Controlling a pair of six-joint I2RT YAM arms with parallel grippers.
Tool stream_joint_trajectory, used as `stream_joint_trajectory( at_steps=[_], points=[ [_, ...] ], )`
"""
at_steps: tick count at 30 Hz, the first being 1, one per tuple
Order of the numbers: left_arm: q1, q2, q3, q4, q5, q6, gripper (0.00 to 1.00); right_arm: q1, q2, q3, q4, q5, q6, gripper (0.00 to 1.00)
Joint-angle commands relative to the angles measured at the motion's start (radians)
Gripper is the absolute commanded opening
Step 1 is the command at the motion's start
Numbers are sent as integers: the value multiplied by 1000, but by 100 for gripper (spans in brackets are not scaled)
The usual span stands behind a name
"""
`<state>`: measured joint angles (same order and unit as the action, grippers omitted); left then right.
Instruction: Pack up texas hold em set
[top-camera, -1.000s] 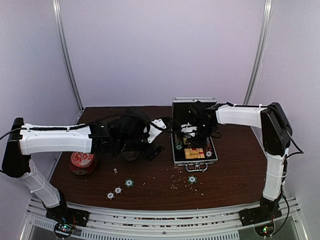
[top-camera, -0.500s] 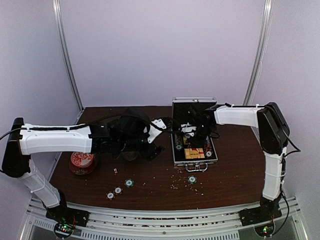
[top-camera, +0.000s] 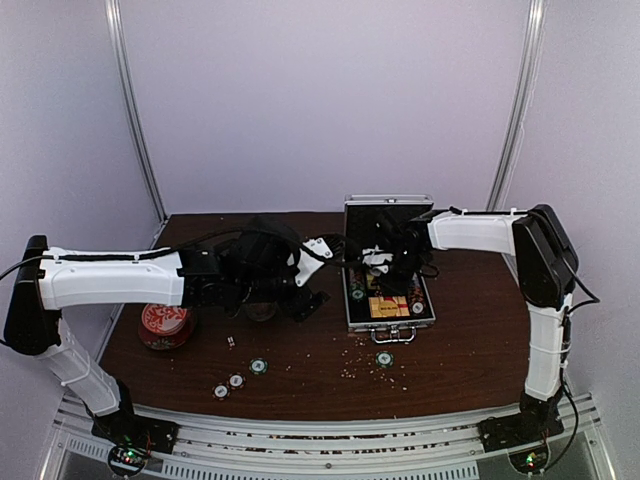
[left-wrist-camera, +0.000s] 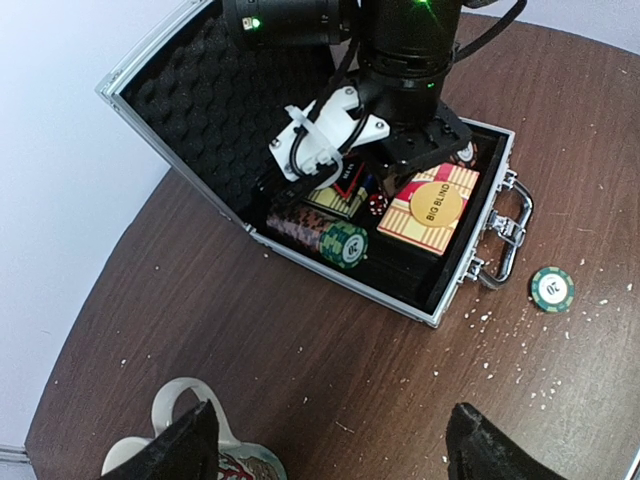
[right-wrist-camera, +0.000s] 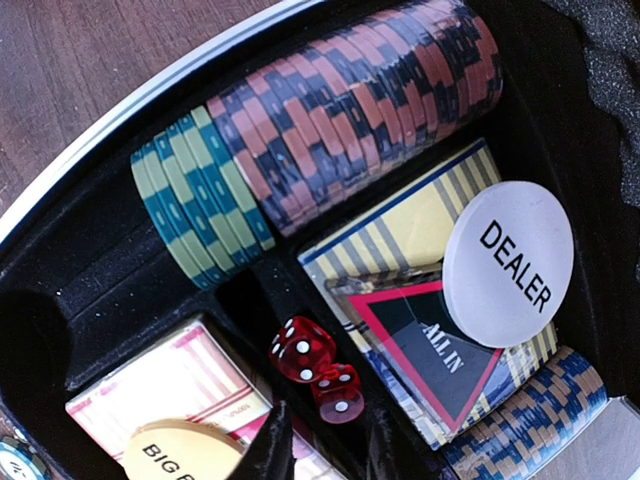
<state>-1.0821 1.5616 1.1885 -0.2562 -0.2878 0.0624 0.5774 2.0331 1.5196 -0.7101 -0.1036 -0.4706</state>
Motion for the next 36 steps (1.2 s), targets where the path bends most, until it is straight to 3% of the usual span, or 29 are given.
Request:
stream_joint_trajectory(
  at_steps=[1,8,18,26,36],
  points=[
    [-7,2,-1,20,-18,8,79,-4,-51,25,-25,-12,17,28],
    [-12,7,63,-65,-150,-47,79,-4,-216,-28,-50,-91,25,33],
    [-9,-132,123,-444,-243,-410,77,-7,-480,-357,76,-211,-8,43],
    [95,-157,-6,-713,-93,-680,68,-39,-635,-552,244,-338,8,45],
    [276,-137,-204,-611,43,-723,64,-45,-669,-592,275,-336,-22,45]
  ],
)
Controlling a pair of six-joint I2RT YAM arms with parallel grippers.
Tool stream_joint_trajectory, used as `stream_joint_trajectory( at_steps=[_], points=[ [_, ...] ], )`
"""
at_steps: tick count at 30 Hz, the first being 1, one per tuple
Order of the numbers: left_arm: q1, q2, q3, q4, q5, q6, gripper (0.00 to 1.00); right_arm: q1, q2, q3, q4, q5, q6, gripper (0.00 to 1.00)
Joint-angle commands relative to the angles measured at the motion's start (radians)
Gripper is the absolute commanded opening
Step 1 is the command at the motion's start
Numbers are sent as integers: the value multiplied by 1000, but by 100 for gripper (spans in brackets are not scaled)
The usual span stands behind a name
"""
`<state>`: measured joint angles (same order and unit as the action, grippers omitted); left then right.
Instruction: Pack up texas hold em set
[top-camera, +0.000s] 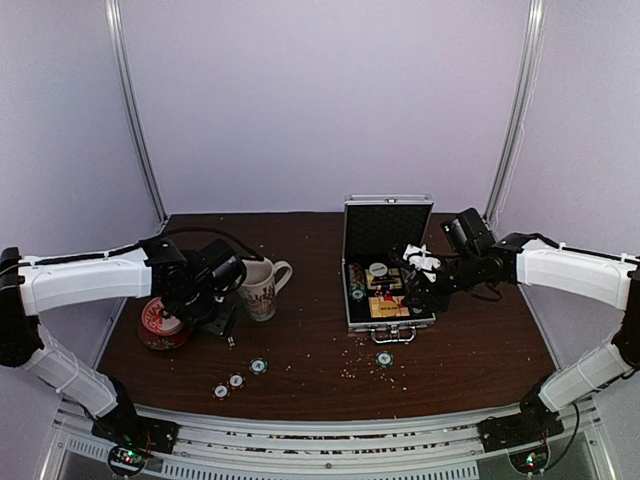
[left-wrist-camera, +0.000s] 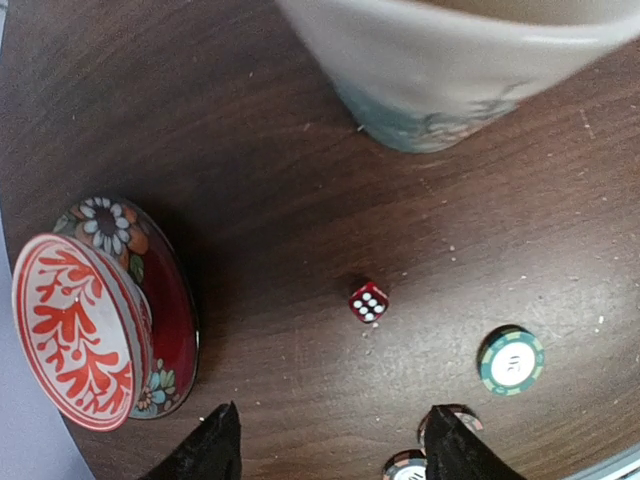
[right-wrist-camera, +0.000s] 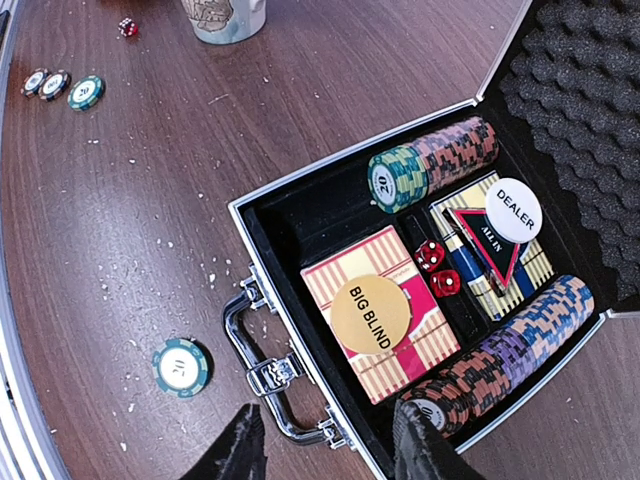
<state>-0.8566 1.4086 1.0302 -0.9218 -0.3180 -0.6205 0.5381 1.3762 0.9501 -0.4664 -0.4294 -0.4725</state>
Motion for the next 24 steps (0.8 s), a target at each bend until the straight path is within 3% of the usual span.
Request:
stream_joint_trajectory(
  at_steps=[1,14,24],
  points=[
    [62,33,-51,80,86,-42,64,-6,-10,-21,32,-2,-23,45],
    [103,226,-51,207,118,-75,58,-4,-5,-28,13,21,-59,46],
    [106,279,-51,265,145,-68,45,-3,11,-30,0,21,-77,47]
  ],
)
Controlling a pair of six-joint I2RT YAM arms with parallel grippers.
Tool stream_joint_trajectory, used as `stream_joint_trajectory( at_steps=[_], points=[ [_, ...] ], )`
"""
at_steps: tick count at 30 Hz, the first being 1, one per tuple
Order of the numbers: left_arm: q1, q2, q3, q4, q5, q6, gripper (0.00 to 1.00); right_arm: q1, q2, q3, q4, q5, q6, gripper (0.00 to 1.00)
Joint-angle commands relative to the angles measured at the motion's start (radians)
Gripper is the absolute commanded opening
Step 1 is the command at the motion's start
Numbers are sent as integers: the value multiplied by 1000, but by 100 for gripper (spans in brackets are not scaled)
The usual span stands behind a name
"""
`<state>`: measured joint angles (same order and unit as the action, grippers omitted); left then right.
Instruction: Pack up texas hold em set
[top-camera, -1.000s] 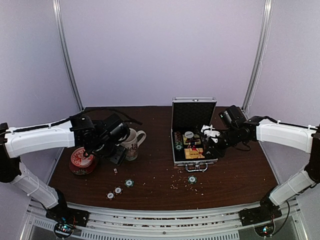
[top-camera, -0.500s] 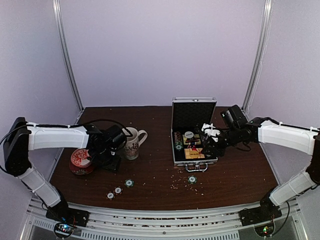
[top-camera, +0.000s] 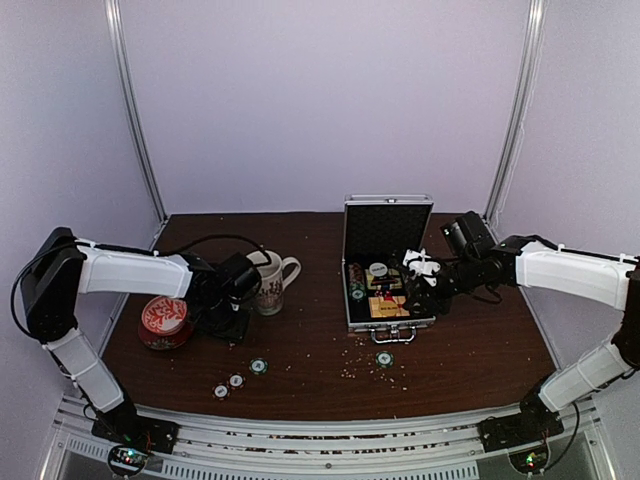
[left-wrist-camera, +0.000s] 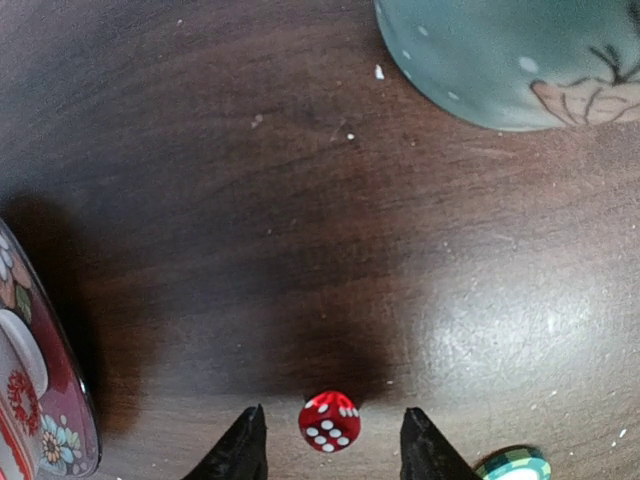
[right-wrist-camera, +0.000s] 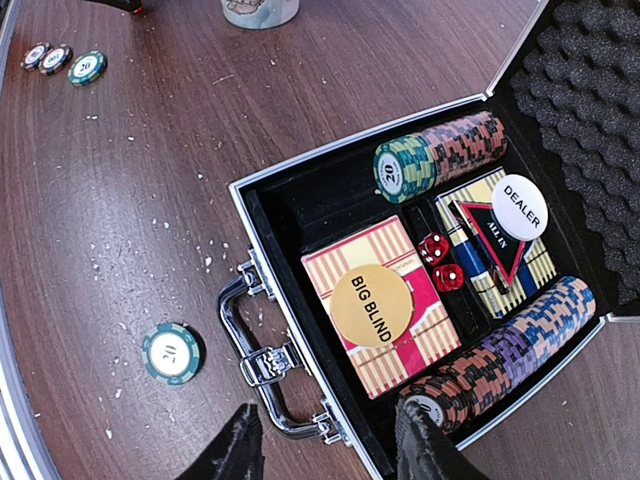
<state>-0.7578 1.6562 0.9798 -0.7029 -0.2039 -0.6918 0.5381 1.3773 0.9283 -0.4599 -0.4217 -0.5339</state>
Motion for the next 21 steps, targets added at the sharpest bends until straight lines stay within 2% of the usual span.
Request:
stream_joint_trajectory(
  at_steps=[1,6,13,18,21],
  points=[
    [8,36,-1,47,30,3,44,-3,11,-9,-8,14,-16,47],
    [8,49,-2,44,33,8,34,-3,18,-9,-11,17,-19,47],
    [8,23,-20,16,33,9,25,0,37,-4,-17,17,-21,47],
    [7,16,-37,13,40,17,23,5,50,1,-25,19,-24,47],
    [8,15,-43,13,54,21,28,8,54,1,-28,18,-26,47]
  ],
)
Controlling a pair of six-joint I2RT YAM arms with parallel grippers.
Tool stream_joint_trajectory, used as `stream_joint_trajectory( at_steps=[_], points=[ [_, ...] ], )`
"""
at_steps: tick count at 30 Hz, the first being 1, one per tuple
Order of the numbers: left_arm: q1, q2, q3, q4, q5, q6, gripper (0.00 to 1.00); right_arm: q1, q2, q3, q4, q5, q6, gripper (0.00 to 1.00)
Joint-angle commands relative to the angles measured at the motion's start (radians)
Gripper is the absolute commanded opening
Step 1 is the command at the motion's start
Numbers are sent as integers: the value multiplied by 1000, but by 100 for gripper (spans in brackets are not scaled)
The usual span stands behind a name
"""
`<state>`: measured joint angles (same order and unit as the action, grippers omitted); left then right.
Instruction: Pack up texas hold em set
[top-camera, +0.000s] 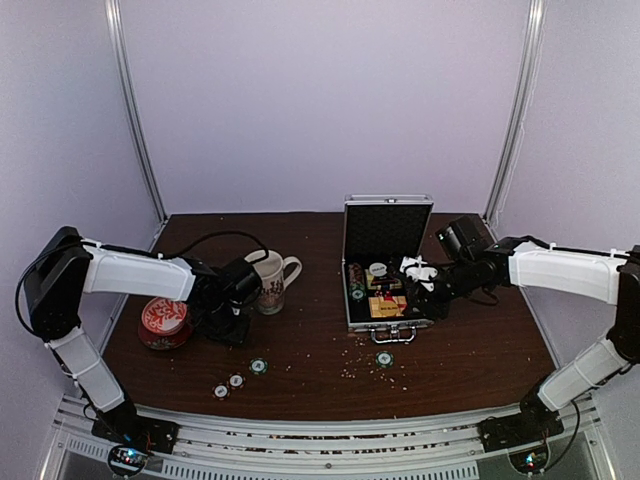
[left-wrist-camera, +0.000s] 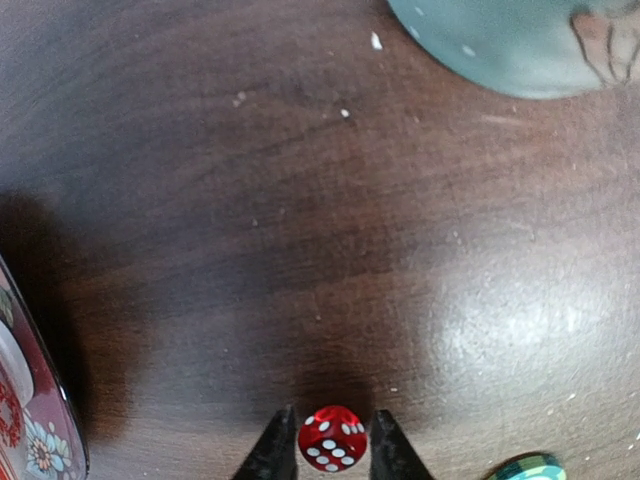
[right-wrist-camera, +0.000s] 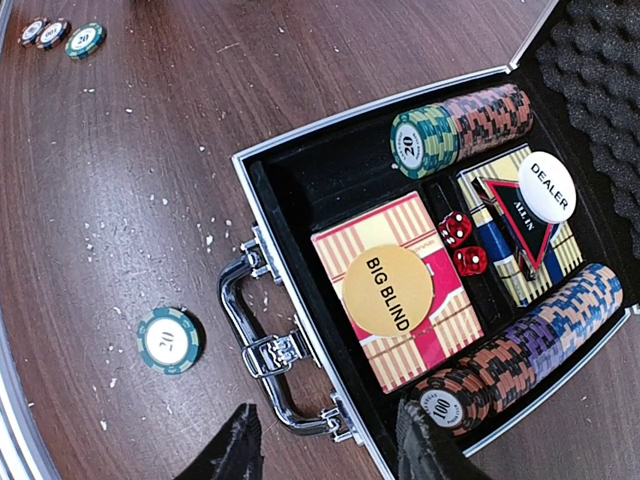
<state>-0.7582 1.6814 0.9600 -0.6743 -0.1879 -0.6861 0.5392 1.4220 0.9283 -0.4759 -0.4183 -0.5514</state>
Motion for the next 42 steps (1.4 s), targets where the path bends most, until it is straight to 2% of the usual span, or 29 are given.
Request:
stream_joint_trajectory(
  at_steps=[1,15,21,27,32,42],
  points=[
    [8,-11,-24,-15,40,16,29,8,9,1,-12,14,-8,47],
    [-3,-41,-22,-7,76,30,18,11,19,3,-18,19,-12,48],
    [-94,-30,57,-52,68,19,16,13,20,2,-18,19,-12,48],
    [-202,34,208,-70,79,13,16,15,25,4,-20,17,-8,48],
    [-274,153,389,-60,81,64,17,15,19,5,-16,29,1,48],
    [-286,424,802,57,118,208,17,-42,-56,-22,47,110,67,48]
  ],
)
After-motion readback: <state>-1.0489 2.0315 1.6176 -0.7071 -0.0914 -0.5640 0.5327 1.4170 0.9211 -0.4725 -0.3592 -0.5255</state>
